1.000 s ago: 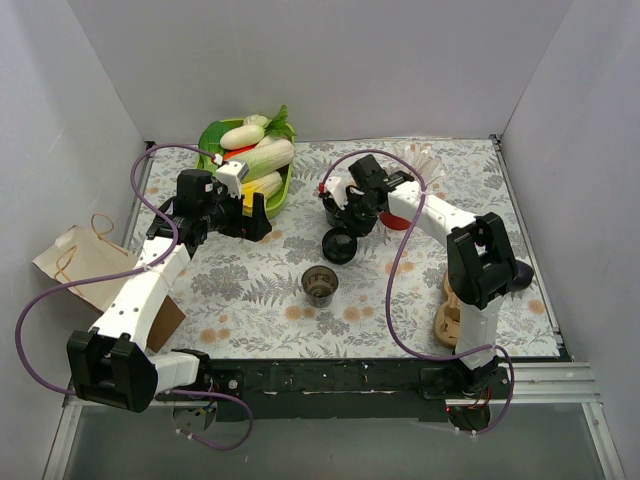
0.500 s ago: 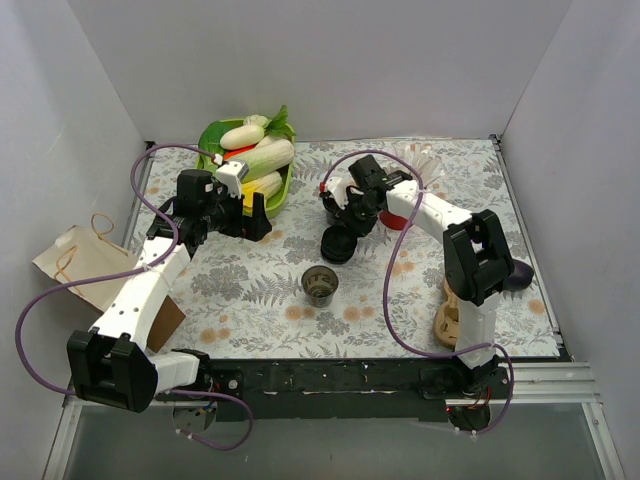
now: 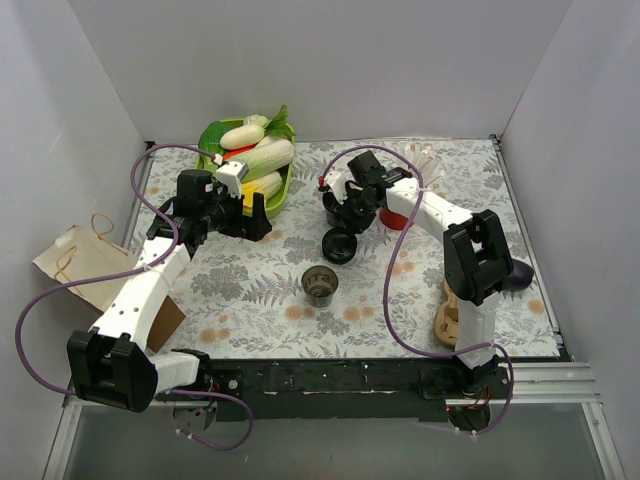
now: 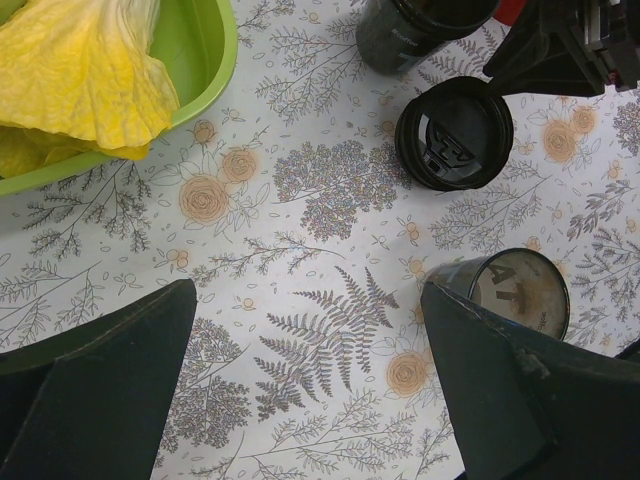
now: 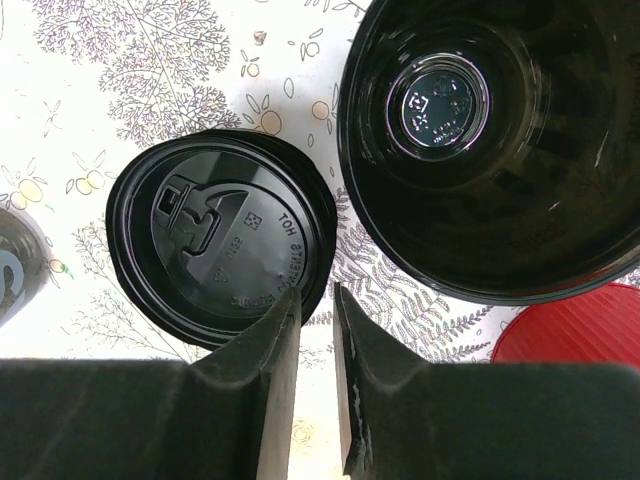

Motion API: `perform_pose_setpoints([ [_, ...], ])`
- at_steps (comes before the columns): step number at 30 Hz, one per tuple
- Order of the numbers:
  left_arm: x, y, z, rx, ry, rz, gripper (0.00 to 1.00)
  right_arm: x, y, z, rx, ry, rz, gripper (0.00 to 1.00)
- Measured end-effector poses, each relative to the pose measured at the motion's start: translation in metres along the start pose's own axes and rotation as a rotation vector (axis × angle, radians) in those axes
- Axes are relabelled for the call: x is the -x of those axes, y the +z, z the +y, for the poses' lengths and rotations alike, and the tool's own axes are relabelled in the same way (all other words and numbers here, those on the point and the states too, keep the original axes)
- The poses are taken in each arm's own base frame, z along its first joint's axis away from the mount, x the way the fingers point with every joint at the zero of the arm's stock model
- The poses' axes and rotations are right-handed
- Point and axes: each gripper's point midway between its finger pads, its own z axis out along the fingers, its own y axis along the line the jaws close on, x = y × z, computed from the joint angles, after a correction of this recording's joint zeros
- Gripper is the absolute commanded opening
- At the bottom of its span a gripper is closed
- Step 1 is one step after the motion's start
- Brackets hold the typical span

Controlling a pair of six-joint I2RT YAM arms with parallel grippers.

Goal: Pack the takeout coffee

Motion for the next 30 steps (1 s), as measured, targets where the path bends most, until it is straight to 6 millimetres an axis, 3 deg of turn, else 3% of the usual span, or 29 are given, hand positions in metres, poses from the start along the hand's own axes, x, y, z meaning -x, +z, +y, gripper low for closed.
perform_pose_setpoints([
  [7,0.0000,0.0000,0.0000,0.000,0.000,0.000,0.98,-0.0023,-0.0009,-0.0054,-0.023,0.004,0.009,0.31],
  [22,-0.0006,0.0002,0.0001,0.000,0.000,0.001,0.98,-0.0018,-0.0001,-0.0027,-0.005,0.006,0.003,0.26],
  [30,-0.0010,0.0003,0.0002,0.000,0.000,0.002,0.98,-0.0039,0.0043,-0.0008,0.011,0.008,0.009,0.17],
])
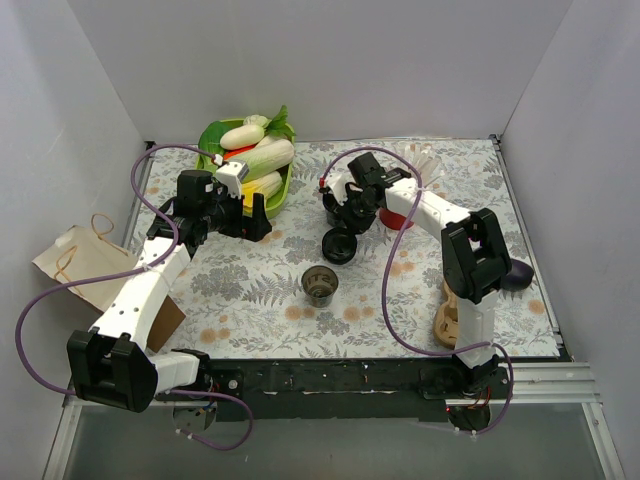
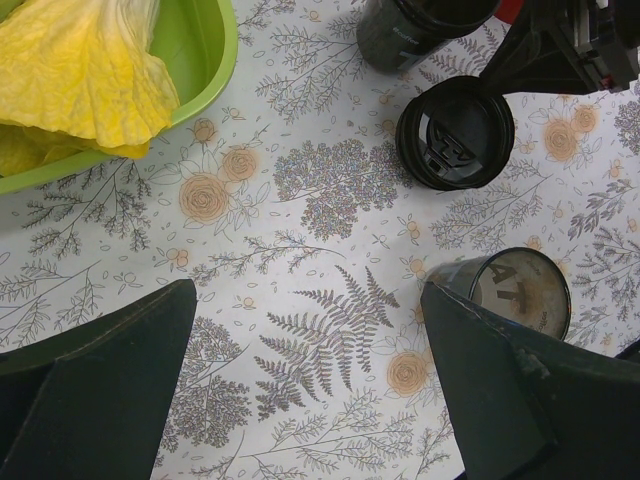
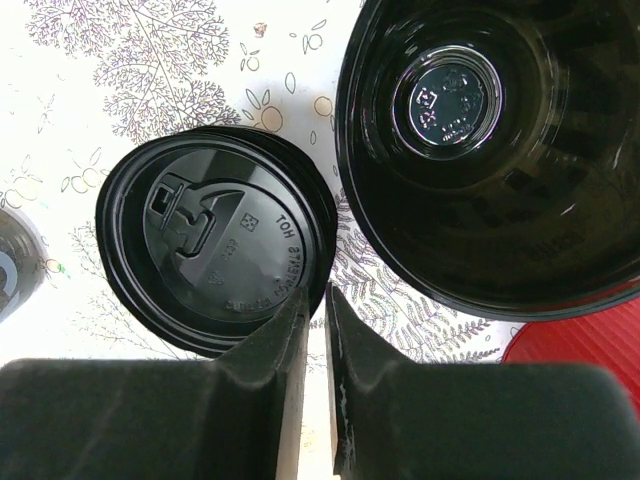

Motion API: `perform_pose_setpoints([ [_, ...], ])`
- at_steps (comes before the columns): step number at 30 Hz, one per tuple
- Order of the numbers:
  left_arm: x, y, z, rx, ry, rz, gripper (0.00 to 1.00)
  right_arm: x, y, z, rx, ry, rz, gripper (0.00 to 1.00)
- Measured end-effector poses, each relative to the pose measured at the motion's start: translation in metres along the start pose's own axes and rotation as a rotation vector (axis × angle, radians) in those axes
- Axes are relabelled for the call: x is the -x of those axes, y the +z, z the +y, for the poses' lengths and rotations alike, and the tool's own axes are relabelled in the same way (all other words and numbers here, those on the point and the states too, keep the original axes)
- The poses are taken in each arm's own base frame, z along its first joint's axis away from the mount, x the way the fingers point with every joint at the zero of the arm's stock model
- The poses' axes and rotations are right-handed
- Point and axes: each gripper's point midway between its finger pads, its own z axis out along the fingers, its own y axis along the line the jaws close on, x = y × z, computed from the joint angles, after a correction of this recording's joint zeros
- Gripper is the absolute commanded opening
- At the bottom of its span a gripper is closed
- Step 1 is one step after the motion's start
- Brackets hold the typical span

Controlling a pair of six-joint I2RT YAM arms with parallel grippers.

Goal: Pack the takeout coffee

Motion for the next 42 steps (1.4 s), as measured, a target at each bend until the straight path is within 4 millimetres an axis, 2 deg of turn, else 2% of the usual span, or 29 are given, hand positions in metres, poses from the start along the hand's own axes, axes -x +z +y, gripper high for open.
perform_pose_setpoints([
  [10,0.000,0.000,0.000,0.000,0.000,0.000,0.98,-0.002,0.002,-0.001,-0.002,0.000,0.006,0.10],
  [15,0.000,0.000,0.000,-0.001,0.003,0.000,0.98,-0.002,0.000,-0.003,-0.016,-0.004,0.009,0.02],
  [23,0.000,0.000,-0.006,-0.036,0.019,0.001,0.98,0.011,-0.023,-0.003,-0.045,-0.038,-0.035,0.01],
  [30,0.003,0.002,-0.024,-0.154,0.039,-0.001,0.96,0.033,-0.051,0.005,-0.039,-0.063,-0.122,0.01],
  [32,0.010,0.004,-0.033,-0.202,0.042,-0.006,0.93,0.039,-0.054,0.010,-0.012,-0.066,-0.147,0.01],
  [37,0.037,0.008,-0.062,-0.324,0.072,-0.042,0.93,0.052,-0.060,0.024,0.059,-0.062,-0.193,0.01],
  [39,0.042,0.008,-0.073,-0.365,0.087,-0.052,0.93,0.053,-0.061,0.025,0.064,-0.061,-0.195,0.01],
  [42,0.038,0.009,-0.084,-0.404,0.099,-0.040,0.93,0.050,-0.061,0.027,0.081,-0.053,-0.189,0.01],
])
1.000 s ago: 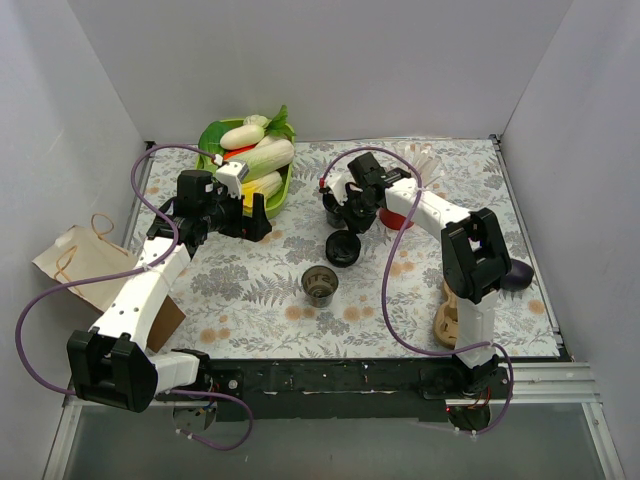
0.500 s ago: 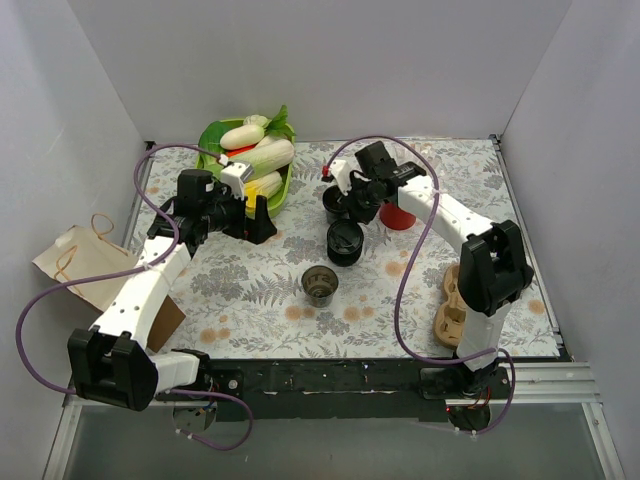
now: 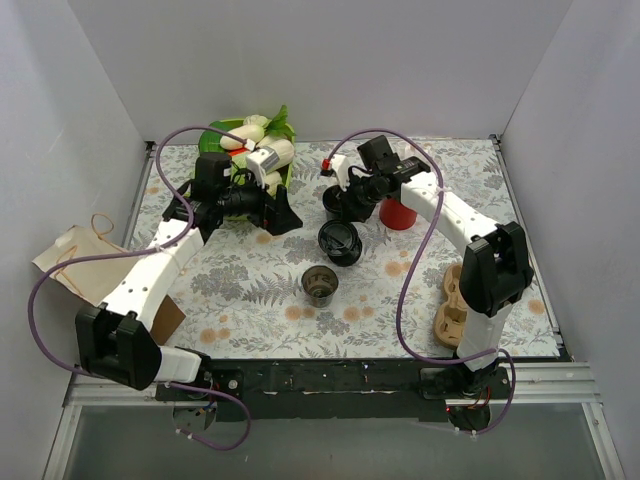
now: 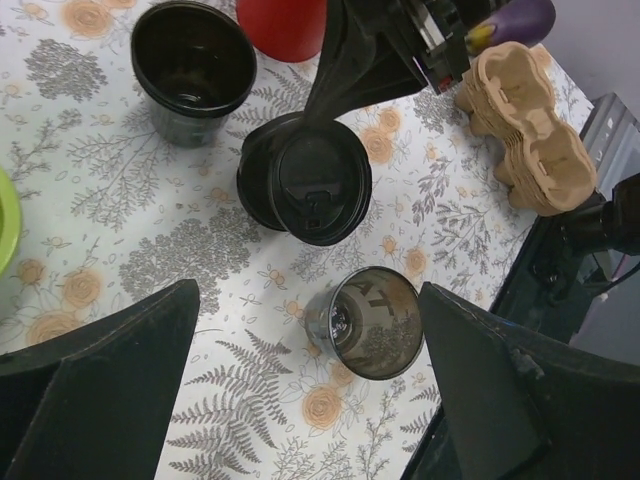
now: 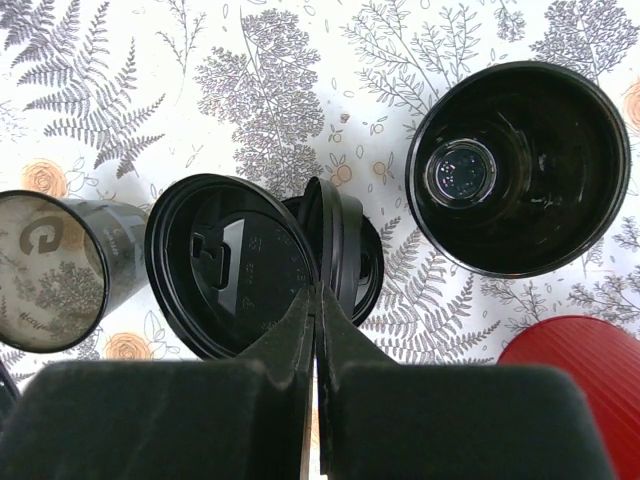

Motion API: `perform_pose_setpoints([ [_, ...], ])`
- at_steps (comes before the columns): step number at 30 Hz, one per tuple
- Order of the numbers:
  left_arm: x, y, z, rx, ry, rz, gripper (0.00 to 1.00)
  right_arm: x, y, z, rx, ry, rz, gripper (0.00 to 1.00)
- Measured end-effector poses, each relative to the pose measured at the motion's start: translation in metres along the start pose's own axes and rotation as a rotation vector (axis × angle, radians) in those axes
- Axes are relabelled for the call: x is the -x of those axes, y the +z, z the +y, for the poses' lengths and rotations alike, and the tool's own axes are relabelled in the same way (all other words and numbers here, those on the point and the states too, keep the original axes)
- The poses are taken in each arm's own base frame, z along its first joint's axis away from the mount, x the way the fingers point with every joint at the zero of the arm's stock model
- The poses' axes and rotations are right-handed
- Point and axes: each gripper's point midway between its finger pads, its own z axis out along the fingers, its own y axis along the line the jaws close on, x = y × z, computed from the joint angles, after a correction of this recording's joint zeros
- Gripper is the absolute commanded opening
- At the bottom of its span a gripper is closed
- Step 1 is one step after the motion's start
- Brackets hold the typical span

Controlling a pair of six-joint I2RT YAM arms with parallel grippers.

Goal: Pack the takeout coffee

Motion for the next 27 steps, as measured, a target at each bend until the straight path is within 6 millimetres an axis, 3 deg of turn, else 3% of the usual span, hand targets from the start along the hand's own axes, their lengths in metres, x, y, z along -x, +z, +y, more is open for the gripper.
perform_pose_setpoints([
  [8,-0.033,0.025,-0.007,-0.018,-0.075,0.089,0.79,-0.011,0.002,0.008,0.064,0.041,0.001,0.01],
  [17,-0.058,0.065,0.004,-0.023,-0.229,0.160,0.75,-0.008,0.003,0.013,0.095,0.043,-0.015,0.01],
  [27,-0.076,0.102,0.030,0.029,-0.339,0.219,0.47,-0.011,0.005,0.014,0.102,0.054,-0.013,0.01],
])
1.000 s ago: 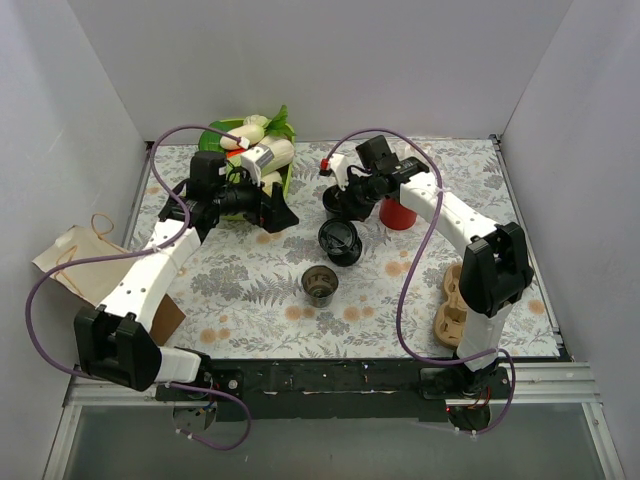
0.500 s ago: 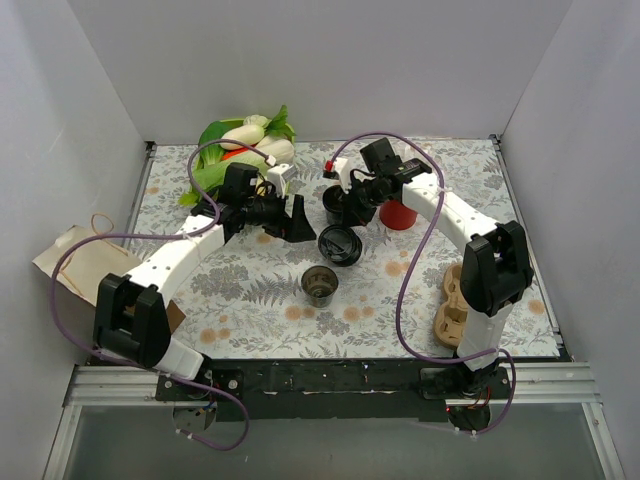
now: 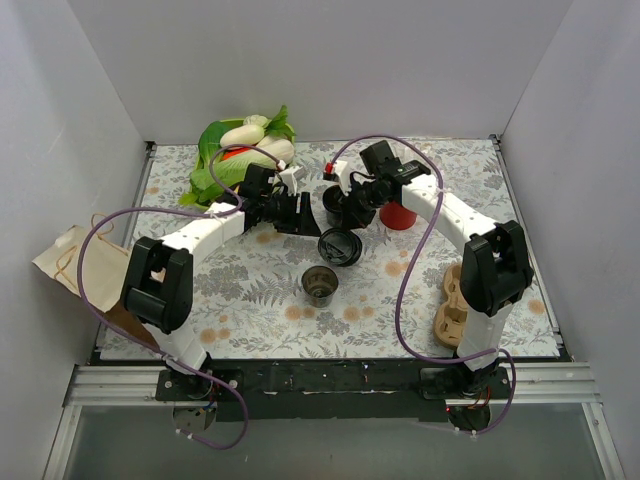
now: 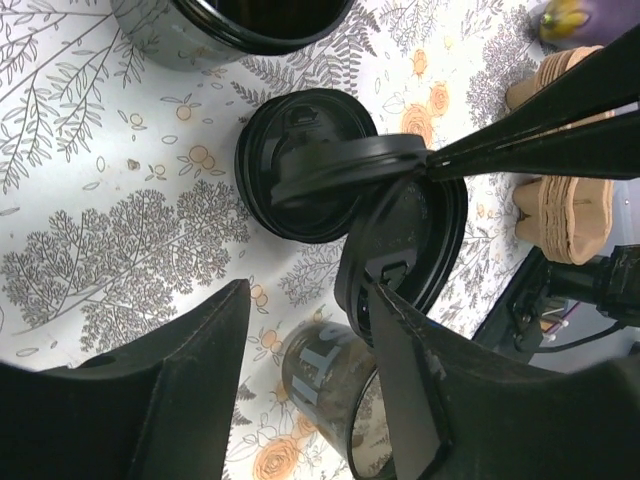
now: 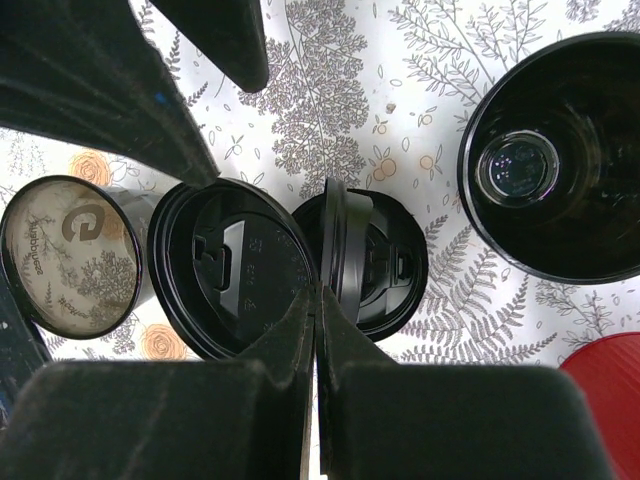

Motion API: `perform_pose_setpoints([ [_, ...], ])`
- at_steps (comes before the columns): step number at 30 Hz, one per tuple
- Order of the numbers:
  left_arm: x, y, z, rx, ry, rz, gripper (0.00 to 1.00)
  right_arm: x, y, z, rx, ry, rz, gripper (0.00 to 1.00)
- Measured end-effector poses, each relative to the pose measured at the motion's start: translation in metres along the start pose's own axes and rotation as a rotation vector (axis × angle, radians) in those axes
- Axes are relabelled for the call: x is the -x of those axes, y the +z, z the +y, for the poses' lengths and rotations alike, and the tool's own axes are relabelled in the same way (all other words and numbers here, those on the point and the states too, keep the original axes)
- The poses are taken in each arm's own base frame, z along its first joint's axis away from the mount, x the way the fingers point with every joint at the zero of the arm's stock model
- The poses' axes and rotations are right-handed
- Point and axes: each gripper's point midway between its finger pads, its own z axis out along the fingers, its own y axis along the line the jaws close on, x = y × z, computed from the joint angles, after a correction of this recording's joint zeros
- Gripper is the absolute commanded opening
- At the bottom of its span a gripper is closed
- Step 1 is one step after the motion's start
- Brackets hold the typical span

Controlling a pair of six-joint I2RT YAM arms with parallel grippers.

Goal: Pack the takeout coffee

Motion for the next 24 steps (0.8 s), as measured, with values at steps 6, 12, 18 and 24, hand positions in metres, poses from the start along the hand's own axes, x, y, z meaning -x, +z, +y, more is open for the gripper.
perform_pose_setpoints([
  [6,0.003,0.006,-0.002,-0.021,-0.001,0.000,0.38,-0.005,0.002,0.001,0.004,0.019,0.011,0.01],
  [12,0.001,0.006,-0.007,-0.055,0.000,0.010,0.31,-0.005,0.002,0.001,0.003,0.023,0.011,0.01],
  [18,0.001,0.009,-0.007,-0.067,0.000,0.015,0.21,-0.005,0.002,0.002,0.005,0.030,0.011,0.01],
  [24,-0.001,0.019,0.000,-0.067,-0.006,0.031,0.22,-0.007,0.004,0.002,0.008,0.045,0.015,0.01],
])
